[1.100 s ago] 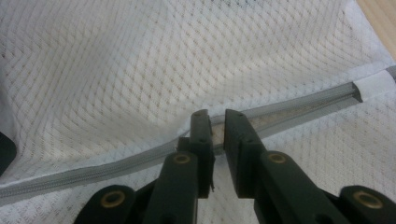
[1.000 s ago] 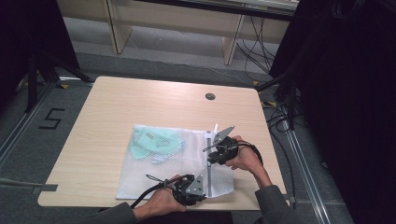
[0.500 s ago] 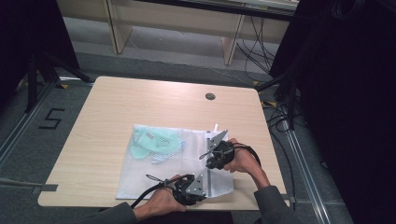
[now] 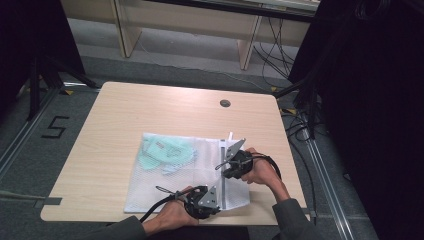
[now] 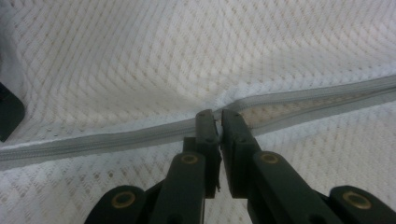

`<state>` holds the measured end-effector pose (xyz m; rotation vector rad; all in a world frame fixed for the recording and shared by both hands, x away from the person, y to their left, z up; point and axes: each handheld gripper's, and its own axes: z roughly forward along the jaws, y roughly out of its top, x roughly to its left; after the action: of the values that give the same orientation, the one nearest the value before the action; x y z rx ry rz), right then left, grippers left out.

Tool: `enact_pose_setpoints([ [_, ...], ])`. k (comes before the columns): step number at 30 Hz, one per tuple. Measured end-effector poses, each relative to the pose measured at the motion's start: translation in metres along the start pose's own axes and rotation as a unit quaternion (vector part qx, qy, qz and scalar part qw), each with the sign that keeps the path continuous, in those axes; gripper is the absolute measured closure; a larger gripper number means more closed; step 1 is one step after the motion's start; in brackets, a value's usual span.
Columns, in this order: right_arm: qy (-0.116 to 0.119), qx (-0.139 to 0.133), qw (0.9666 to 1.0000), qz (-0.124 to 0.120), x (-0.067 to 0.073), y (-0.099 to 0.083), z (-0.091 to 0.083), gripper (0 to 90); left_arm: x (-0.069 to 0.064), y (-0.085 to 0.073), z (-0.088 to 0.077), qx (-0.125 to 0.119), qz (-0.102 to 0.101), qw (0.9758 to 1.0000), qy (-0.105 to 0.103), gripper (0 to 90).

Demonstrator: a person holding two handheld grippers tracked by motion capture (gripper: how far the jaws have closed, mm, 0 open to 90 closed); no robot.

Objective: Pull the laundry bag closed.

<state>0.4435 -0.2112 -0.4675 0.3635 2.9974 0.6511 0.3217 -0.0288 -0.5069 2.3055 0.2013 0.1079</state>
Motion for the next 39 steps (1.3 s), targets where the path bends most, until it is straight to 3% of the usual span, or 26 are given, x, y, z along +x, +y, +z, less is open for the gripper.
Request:
enact_pose_setpoints([
  [2, -0.002, -0.001, 1.0000, 0.000, 0.000, 0.000, -0.001, 86.6, 0.000, 0.000, 0.000, 0.000, 0.001, 1.0000, 0.002, 89.2],
  [3, -0.003, -0.009, 0.9999, -0.015, -0.003, 0.001, -0.001, 86.6, 0.000, 0.000, 0.000, 0.000, 0.001, 1.0000, 0.002, 89.2],
  [4, -0.005, -0.004, 1.0000, 0.000, -0.001, 0.001, -0.002, 86.6, 0.001, 0.000, -0.001, 0.003, 0.002, 1.0000, 0.000, 89.3],
  [9, -0.025, -0.014, 0.9996, 0.007, -0.003, 0.002, -0.007, 86.7, 0.001, 0.000, -0.002, 0.004, 0.003, 1.0000, 0.001, 89.5],
  [11, -0.021, -0.015, 0.9996, 0.009, -0.004, 0.001, -0.007, 86.7, 0.000, 0.000, -0.001, 0.002, 0.000, 1.0000, -0.001, 89.5],
  [12, -0.032, -0.020, 0.9993, -0.007, -0.006, 0.001, -0.006, 86.7, 0.000, 0.001, -0.001, 0.000, -0.002, 1.0000, -0.002, 89.5],
  [14, -0.033, -0.014, 0.9992, 0.016, -0.006, 0.000, -0.007, 86.7, 0.000, 0.001, -0.001, 0.003, 0.002, 1.0000, -0.007, 89.5],
  [15, -0.038, -0.021, 0.9990, -0.002, -0.010, 0.000, -0.006, 86.7, -0.001, 0.000, 0.000, 0.006, 0.003, 0.9999, -0.008, 89.5],
  [16, -0.048, -0.013, 0.9986, 0.020, -0.009, -0.001, -0.006, 86.7, -0.003, 0.001, 0.001, -0.002, -0.005, 0.9999, -0.010, 89.5],
  [17, -0.046, -0.017, 0.9988, 0.006, -0.013, -0.002, -0.005, 86.7, -0.003, 0.001, 0.001, 0.000, 0.001, 0.9999, -0.011, 89.5],
  [23, -0.047, -0.015, 0.9984, 0.026, -0.017, -0.001, -0.004, 86.7, -0.002, 0.001, 0.000, -0.005, -0.009, 0.9998, -0.014, 89.5],
  [25, -0.053, -0.020, 0.9983, 0.012, -0.021, -0.001, -0.003, 86.7, -0.001, 0.002, -0.001, -0.005, -0.011, 0.9998, -0.013, 89.5],
  [31, -0.060, -0.031, 0.9973, 0.028, -0.032, -0.002, -0.004, 86.7, -0.001, 0.001, 0.000, -0.005, -0.013, 0.9998, -0.011, 89.4],
  [33, -0.061, -0.036, 0.9973, 0.018, -0.034, -0.002, -0.003, 86.7, 0.000, 0.001, 0.000, -0.007, -0.014, 0.9998, -0.011, 89.4],
  [34, -0.064, -0.037, 0.9966, 0.035, -0.035, -0.001, -0.004, 86.7, 0.000, 0.001, 0.000, -0.008, -0.012, 0.9998, -0.010, 89.5],
  [39, -0.068, -0.038, 0.9966, 0.028, -0.041, -0.003, 0.000, 86.7, -0.001, 0.001, -0.001, -0.009, -0.013, 0.9998, -0.010, 89.5],
])
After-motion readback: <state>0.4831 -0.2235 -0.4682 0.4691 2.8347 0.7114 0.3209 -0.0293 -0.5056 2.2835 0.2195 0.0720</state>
